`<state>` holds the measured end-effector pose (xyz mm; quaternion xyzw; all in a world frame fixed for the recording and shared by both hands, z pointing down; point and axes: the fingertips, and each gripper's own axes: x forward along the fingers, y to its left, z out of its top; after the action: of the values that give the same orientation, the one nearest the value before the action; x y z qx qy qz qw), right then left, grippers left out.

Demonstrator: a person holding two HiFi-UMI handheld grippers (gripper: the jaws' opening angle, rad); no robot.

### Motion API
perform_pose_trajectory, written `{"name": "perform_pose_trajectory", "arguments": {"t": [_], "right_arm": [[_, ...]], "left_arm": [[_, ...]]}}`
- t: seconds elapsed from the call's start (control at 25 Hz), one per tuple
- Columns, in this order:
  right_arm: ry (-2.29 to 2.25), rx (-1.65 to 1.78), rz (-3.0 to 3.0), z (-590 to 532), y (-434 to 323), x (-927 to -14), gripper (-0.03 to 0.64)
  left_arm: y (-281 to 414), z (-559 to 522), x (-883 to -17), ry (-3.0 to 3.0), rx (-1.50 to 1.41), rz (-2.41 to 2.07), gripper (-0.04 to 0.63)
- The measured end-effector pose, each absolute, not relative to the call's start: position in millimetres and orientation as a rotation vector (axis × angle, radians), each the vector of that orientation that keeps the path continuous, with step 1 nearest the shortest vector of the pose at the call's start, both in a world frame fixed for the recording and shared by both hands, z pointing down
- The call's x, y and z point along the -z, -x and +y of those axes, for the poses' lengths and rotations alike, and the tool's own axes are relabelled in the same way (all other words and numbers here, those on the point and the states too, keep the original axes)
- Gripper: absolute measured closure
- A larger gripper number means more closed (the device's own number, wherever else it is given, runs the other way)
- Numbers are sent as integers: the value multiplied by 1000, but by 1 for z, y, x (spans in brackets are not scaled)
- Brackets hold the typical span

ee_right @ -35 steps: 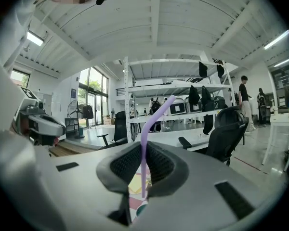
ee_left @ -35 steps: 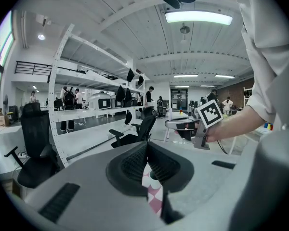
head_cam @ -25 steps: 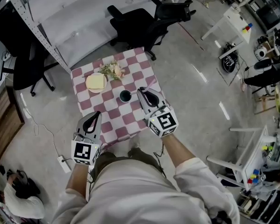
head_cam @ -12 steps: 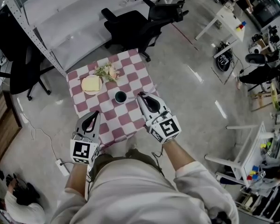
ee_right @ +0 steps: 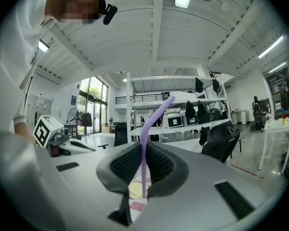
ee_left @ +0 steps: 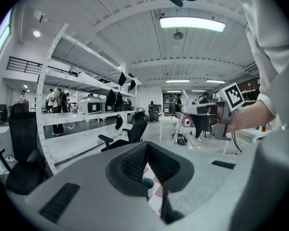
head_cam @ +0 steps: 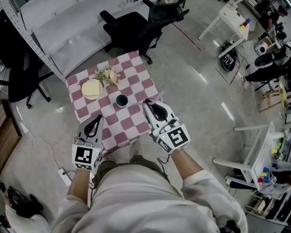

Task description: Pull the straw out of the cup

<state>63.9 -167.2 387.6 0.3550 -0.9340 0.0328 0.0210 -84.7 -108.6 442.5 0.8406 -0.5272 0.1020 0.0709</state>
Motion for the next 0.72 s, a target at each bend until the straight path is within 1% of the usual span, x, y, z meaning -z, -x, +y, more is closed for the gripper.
{"name": "perform_pose_trajectory", "arguments": {"t": [0.72], "right_arm": [[-1102, -101, -2907, -147, -72, -376, 584]], "left_arm": [[79, -102, -439, -2542, -308, -1576, 592]]}}
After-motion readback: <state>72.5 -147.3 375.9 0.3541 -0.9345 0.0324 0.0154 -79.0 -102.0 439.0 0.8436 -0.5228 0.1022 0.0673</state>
